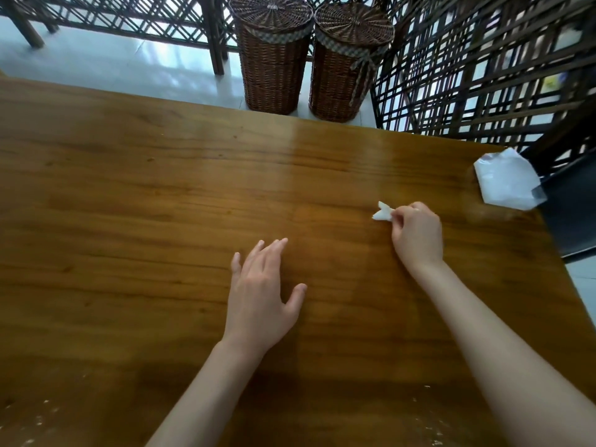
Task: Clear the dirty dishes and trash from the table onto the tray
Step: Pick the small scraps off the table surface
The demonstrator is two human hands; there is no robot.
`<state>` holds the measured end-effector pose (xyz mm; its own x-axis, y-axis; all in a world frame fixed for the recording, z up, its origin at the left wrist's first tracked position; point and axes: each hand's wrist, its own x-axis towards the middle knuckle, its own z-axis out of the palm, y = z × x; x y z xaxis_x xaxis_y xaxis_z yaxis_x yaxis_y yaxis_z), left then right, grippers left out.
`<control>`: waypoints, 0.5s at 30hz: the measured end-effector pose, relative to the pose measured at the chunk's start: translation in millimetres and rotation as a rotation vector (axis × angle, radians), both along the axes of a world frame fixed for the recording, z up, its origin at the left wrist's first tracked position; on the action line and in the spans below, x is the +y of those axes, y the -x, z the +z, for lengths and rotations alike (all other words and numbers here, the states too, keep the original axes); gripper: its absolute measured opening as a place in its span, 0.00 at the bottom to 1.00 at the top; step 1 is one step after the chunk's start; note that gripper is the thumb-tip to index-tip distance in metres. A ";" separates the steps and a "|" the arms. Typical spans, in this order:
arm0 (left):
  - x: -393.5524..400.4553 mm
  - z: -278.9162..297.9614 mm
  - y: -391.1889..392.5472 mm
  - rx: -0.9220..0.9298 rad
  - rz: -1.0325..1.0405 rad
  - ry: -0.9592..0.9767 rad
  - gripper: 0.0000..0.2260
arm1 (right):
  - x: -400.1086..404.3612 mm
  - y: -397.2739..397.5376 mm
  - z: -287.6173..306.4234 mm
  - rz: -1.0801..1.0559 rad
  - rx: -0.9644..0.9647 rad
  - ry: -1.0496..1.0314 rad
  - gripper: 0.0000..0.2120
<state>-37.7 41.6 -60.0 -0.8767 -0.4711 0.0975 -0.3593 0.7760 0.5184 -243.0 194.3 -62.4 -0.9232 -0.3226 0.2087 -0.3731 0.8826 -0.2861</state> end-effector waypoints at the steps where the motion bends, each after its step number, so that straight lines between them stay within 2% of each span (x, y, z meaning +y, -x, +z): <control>1: 3.4 0.9 -2.0 0.006 -0.008 -0.006 0.30 | 10.0 -0.2 -0.5 -0.048 0.001 0.001 0.10; 5: 11.9 2.4 -13.3 0.017 -0.028 -0.008 0.30 | 9.4 -5.7 -2.1 -0.218 -0.034 0.079 0.11; 7: 11.6 2.1 -20.3 0.009 -0.026 0.006 0.30 | -8.7 -13.3 -1.2 -0.221 -0.065 0.123 0.10; 15: 8.9 0.2 -47.4 -0.017 0.006 0.034 0.31 | -95.0 -66.6 1.5 0.149 -0.210 0.185 0.09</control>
